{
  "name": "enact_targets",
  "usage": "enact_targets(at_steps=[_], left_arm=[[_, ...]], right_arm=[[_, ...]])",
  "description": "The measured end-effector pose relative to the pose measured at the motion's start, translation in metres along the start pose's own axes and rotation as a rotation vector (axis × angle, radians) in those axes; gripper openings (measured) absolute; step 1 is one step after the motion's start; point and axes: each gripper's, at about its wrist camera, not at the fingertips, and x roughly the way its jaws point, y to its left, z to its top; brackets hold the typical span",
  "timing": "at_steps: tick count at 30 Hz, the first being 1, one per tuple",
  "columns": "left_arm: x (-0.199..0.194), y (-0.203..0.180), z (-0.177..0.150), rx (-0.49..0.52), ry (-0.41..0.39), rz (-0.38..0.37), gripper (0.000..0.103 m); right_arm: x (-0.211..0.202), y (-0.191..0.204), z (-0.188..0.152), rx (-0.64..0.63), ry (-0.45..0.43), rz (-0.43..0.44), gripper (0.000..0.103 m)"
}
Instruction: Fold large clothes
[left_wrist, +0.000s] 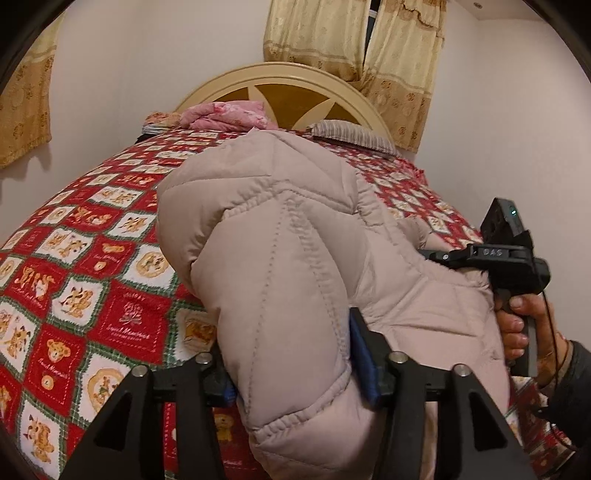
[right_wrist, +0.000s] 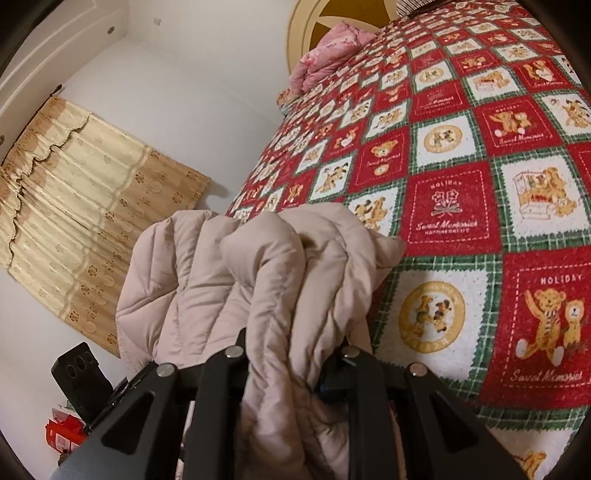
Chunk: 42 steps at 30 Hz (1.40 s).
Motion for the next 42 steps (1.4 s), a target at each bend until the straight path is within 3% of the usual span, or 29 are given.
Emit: enact_targets(at_steps=[6,13,23,27,42], left_arm=[[0.004,0.013,-0.008,-0.029,0.006,0.012,0.069],[0.004,0.017,-0.012,-0.013,0.002,0.08,0.085],[0.014,0.025,-0.019,-0.018,-0.01,0.135,0.101],[0.024,0.032,-0.023,-0.072,-0.002,0.103,0.102],[0.037,0.033,-0.035,-0.103,-0.027,0.093,0.102]], right_arm=[[0.009,0.001,0.001,0.002,0.006,-0.005,0.022],[0.02,0.004,0.001,-0.009,0.028,-0.017,0.024],[0.029,0.004,-0.003,-0.041,0.024,-0.098,0.029],[0.032,-0.001,-0.005,-0.037,0.025,-0.116,0.031],[0.042,-0.009,-0.009,-0.055,0.044,-0.194,0.038]])
